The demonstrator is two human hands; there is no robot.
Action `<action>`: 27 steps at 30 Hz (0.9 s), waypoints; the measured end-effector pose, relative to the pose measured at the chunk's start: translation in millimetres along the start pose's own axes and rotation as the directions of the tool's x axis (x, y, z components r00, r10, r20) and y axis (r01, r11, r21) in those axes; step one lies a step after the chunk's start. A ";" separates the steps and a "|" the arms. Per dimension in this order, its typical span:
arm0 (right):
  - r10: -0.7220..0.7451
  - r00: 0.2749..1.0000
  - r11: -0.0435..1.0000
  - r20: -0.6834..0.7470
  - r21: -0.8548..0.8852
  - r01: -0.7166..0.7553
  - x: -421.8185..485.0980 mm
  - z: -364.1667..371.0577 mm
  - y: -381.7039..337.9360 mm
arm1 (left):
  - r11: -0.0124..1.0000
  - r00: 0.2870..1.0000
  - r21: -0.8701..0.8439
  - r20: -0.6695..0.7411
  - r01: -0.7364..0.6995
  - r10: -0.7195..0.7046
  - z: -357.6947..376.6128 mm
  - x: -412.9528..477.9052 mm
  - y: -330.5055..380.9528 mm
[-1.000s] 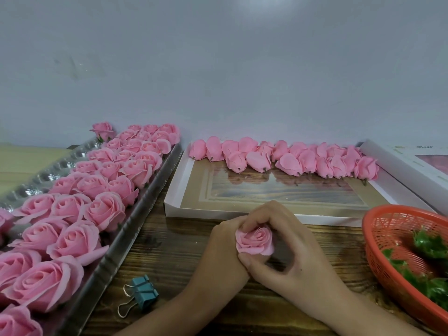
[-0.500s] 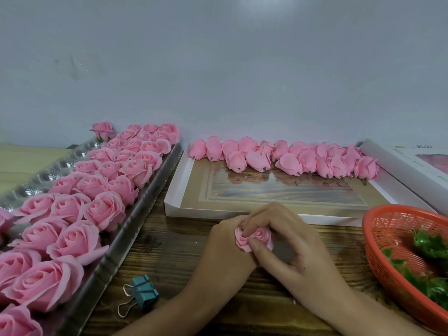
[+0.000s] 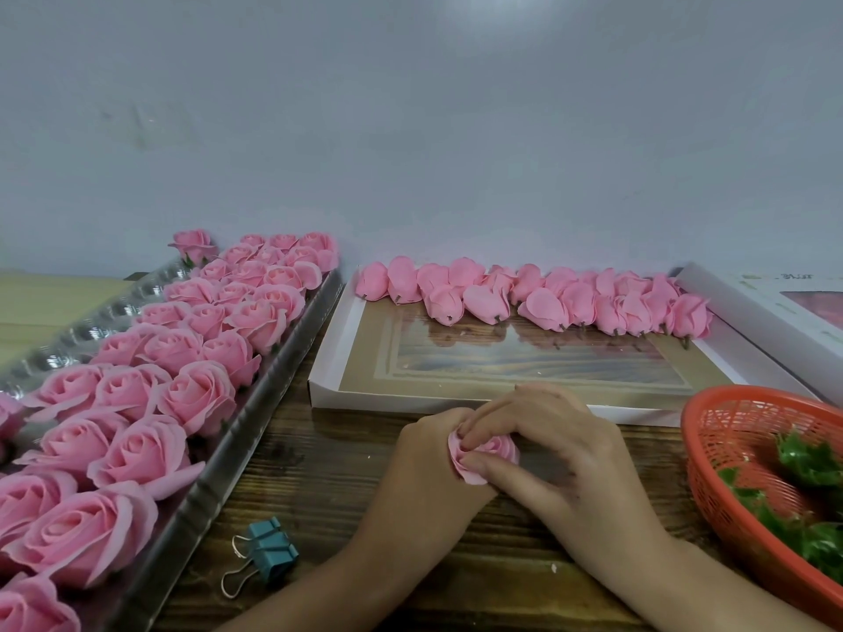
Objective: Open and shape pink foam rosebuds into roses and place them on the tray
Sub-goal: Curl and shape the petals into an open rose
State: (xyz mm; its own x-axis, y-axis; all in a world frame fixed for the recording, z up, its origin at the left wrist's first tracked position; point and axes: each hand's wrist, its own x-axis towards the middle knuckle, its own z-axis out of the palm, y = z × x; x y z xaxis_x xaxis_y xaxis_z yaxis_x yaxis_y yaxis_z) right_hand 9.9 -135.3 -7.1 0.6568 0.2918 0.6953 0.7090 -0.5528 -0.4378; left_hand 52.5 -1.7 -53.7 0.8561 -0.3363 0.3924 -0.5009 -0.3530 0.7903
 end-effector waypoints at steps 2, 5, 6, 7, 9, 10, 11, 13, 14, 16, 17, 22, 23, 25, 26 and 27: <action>0.012 1.000 1.000 0.007 0.012 -0.012 0.0 0.0 -0.7 | 0.999 0.999 -0.032 0.018 0.033 -0.032 1.6 2.6 1.2; 0.032 0.999 0.999 0.030 0.035 -0.033 0.2 0.9 -1.9 | 0.995 0.995 -0.053 0.067 0.082 -0.078 -2.8 0.9 12.6; 0.035 0.998 0.998 0.043 0.045 -0.037 0.2 1.2 -2.4 | 0.992 0.995 -0.099 0.064 0.080 -0.074 -5.5 -2.3 16.2; 0.034 0.998 0.998 0.058 0.057 -0.038 0.3 1.4 -2.9 | 0.986 0.996 -0.148 0.052 0.082 -0.075 -9.5 -5.8 20.6; 0.031 0.996 0.995 0.081 0.088 -0.038 0.3 2.0 -3.7 | 0.978 0.998 -0.201 0.004 0.059 -0.059 -17.1 -13.7 26.0; 0.038 0.996 0.993 0.084 0.109 -0.047 0.4 2.5 -4.0 | 0.979 0.999 -0.198 0.002 0.052 -0.052 -18.7 -16.3 26.2; 0.054 0.995 0.989 0.083 0.134 -0.065 0.2 2.8 -4.1 | 0.980 0.999 -0.193 0.004 0.053 -0.053 -19.2 -17.7 25.9; 0.079 0.993 0.980 0.090 0.177 -0.094 0.1 2.8 -4.4 | 0.977 0.997 -0.199 0.010 0.073 -0.073 -20.0 -17.8 27.6; 0.078 0.992 0.978 0.096 0.188 -0.095 0.0 2.4 -4.8 | 0.976 0.997 -0.206 0.012 0.077 -0.076 -20.1 -16.9 28.8; 0.062 0.993 0.980 0.102 0.184 -0.080 -0.7 2.1 -5.1 | 0.969 0.995 -0.226 0.022 0.095 -0.093 -20.1 -14.5 31.0; 0.060 0.993 0.980 0.100 0.182 -0.078 -0.7 2.0 -5.2 | 0.970 0.995 -0.220 0.024 0.103 -0.100 -20.2 -13.9 33.6; 0.063 0.995 0.986 0.083 0.148 -0.075 -0.5 2.9 -2.6 | 0.969 0.992 -0.214 0.020 0.123 -0.121 -19.9 -12.1 34.3; 0.057 0.995 0.988 0.076 0.138 -0.067 -0.4 2.9 -1.6 | 0.969 0.992 -0.210 0.015 0.126 -0.126 -19.2 -12.1 34.5; 0.035 0.997 0.995 0.066 0.092 -0.041 0.3 2.2 -2.2 | 0.969 0.989 -0.198 0.007 0.144 -0.146 -20.9 -10.8 38.7; 0.023 0.998 0.998 0.063 0.062 -0.027 1.0 1.8 -3.4 | 0.975 0.992 -0.184 0.006 0.126 -0.127 -21.8 -11.5 39.1; 0.023 0.998 0.999 0.060 0.037 -0.025 1.5 1.2 -4.2 | 0.979 0.994 -0.169 0.017 0.111 -0.109 -20.8 -12.7 36.8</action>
State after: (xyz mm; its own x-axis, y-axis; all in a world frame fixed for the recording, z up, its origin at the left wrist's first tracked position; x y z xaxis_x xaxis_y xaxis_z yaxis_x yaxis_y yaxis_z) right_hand 8.3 -131.7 -5.0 0.6872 0.3256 0.6494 0.7013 -0.5305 -0.4761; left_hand 25.8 7.8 -19.9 0.9034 -0.3106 0.2955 -0.3744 -0.2357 0.8968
